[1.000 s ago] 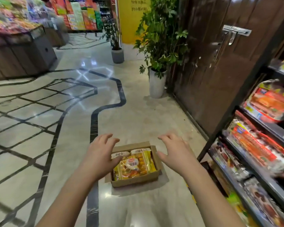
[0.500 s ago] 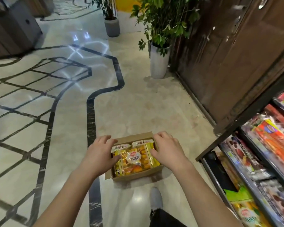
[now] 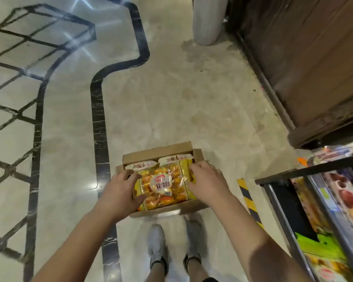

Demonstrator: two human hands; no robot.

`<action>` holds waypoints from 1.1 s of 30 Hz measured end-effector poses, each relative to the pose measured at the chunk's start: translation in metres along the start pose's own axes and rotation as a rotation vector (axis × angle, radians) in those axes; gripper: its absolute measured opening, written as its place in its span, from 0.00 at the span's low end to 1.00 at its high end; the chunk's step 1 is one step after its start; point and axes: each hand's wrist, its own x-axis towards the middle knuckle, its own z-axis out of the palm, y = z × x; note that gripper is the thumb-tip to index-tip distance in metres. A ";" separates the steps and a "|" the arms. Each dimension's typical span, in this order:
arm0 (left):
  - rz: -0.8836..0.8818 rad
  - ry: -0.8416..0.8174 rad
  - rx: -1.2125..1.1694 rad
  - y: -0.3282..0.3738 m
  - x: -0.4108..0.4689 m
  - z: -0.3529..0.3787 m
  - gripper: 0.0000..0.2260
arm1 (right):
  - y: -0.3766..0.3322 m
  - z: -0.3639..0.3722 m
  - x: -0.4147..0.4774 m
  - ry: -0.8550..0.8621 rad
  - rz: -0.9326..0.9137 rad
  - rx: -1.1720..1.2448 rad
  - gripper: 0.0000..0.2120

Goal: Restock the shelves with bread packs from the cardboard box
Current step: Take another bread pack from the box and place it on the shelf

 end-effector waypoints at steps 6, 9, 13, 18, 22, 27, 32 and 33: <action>-0.017 -0.095 0.028 -0.033 0.088 0.085 0.31 | 0.038 0.088 0.085 -0.105 0.018 -0.073 0.21; -0.029 -0.126 0.043 -0.047 0.124 0.129 0.31 | 0.054 0.126 0.122 -0.152 0.021 -0.152 0.20; -0.031 -0.172 0.059 -0.063 0.164 0.182 0.31 | 0.070 0.176 0.165 -0.234 0.059 -0.235 0.21; -0.070 -0.257 0.028 -0.082 0.196 0.235 0.31 | 0.085 0.223 0.200 -0.279 0.098 -0.234 0.20; -0.102 -0.307 0.005 -0.097 0.208 0.260 0.32 | 0.099 0.246 0.210 -0.209 0.045 -0.259 0.19; -0.160 -0.321 -0.052 -0.106 0.219 0.276 0.32 | 0.110 0.257 0.225 -0.268 0.081 -0.277 0.20; -0.447 -0.248 -0.566 -0.114 0.232 0.297 0.37 | 0.122 0.269 0.241 -0.280 0.250 -0.020 0.31; -0.523 -0.239 -0.686 -0.115 0.235 0.301 0.38 | 0.124 0.272 0.245 -0.282 0.278 0.054 0.33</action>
